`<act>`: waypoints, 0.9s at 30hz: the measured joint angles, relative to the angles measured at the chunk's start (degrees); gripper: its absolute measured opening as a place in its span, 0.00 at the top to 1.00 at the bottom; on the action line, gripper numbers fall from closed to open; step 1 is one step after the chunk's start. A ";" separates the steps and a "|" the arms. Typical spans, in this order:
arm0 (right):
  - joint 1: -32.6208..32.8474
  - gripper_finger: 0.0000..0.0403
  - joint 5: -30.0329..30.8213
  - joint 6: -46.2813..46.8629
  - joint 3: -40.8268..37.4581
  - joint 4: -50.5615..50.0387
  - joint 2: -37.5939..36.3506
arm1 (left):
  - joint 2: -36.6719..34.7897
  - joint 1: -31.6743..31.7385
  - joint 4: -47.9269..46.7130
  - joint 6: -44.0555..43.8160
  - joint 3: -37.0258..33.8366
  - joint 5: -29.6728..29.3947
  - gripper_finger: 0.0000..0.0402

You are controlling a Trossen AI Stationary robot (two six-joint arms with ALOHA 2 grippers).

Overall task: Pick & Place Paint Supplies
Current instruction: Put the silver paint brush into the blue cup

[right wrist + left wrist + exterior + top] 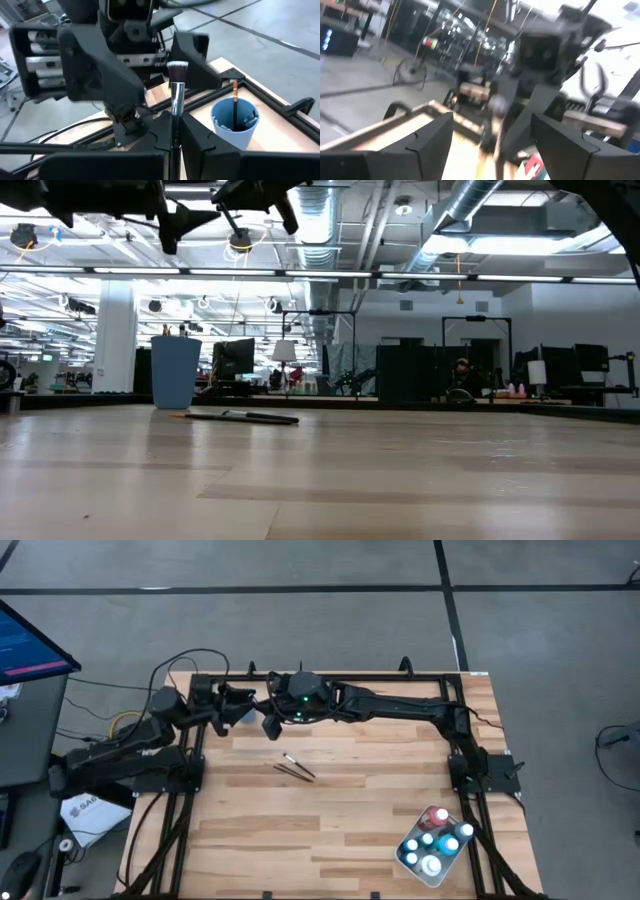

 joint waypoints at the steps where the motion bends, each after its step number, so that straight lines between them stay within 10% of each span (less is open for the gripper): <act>1: 0.00 0.98 -0.61 0.00 0.00 0.02 0.00 | 0.00 0.00 1.15 0.00 0.00 -0.01 0.35; 19: 0.04 0.97 -2.82 -0.11 -0.02 0.85 0.02 | 7.12 0.00 9.73 -0.17 0.00 2.04 0.45; 27: -0.11 0.97 -2.67 0.02 -0.02 0.09 0.09 | 8.23 0.00 10.09 -0.40 0.01 2.62 0.67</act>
